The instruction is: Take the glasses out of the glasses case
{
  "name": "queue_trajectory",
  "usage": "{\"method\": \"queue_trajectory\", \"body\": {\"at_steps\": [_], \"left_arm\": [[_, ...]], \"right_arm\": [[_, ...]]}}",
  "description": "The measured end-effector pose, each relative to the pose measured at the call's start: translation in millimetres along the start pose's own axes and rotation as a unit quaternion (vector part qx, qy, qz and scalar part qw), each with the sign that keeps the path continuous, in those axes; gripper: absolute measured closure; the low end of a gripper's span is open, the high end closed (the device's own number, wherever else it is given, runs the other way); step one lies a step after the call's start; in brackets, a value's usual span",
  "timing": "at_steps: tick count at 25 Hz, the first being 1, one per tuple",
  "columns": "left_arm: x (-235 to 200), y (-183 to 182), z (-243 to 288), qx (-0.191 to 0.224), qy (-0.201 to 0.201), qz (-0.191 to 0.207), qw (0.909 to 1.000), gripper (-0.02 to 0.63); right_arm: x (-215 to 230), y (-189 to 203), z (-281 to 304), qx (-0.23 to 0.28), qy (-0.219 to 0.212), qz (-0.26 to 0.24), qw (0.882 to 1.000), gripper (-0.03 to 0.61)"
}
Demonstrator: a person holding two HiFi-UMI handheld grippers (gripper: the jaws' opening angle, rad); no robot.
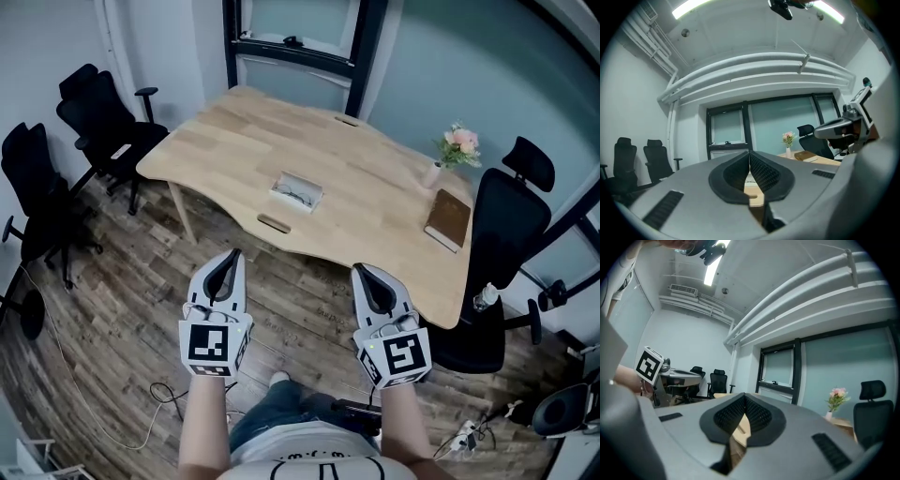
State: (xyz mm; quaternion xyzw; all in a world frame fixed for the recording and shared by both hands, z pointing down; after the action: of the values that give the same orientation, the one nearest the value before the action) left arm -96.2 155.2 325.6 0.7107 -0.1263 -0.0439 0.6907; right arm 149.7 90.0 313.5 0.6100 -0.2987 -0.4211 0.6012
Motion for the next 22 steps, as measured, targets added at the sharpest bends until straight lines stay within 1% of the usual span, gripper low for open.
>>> {"method": "queue_trajectory", "body": {"at_steps": [4, 8, 14, 16, 19, 20, 21, 22], "left_arm": [[-13.4, 8.7, 37.9, -0.009, 0.011, -0.004, 0.9999, 0.595], [-17.5, 20.8, 72.5, -0.022, 0.024, -0.001, 0.9995, 0.596], [-20.9, 43.2, 128.8, -0.050, 0.051, 0.010, 0.9974, 0.597], [-20.9, 48.0, 154.5, -0.058, 0.060, 0.001, 0.9965, 0.597], [-19.6, 55.5, 197.9, -0.072, 0.083, -0.048, 0.9928, 0.597], [-18.2, 59.0, 213.0, -0.078, 0.090, -0.056, 0.9914, 0.597], [-15.4, 62.7, 227.8, -0.082, 0.096, -0.050, 0.9907, 0.597], [-11.4, 66.4, 242.2, -0.087, 0.103, -0.036, 0.9902, 0.597]], "right_arm": [[10.7, 5.6, 35.8, -0.016, -0.006, 0.003, 1.000, 0.568], [33.7, 15.6, 61.5, -0.018, 0.004, 0.021, 1.000, 0.568], [66.6, 43.6, 105.1, -0.035, 0.012, 0.047, 0.998, 0.568], [84.4, 49.2, 121.9, -0.036, 0.018, 0.054, 0.998, 0.568], [113.7, 56.7, 147.9, -0.036, 0.030, 0.067, 0.997, 0.568], [122.9, 58.9, 156.7, -0.038, 0.032, 0.069, 0.996, 0.568], [131.9, 60.8, 164.9, -0.040, 0.034, 0.069, 0.996, 0.568], [141.0, 62.2, 172.3, -0.043, 0.036, 0.068, 0.996, 0.568]]}}
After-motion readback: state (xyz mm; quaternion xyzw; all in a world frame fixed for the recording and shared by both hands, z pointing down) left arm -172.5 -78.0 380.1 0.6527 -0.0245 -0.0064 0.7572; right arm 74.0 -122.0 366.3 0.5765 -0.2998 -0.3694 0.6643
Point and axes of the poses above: the fingertips, and each gripper's own axes: z forward along the fingers, x to its right, y out of its underside, the point moved 8 cm from there along -z, backward along the fingers, and after that the axes turned 14 degrees about -y, right-handed, at the moved point
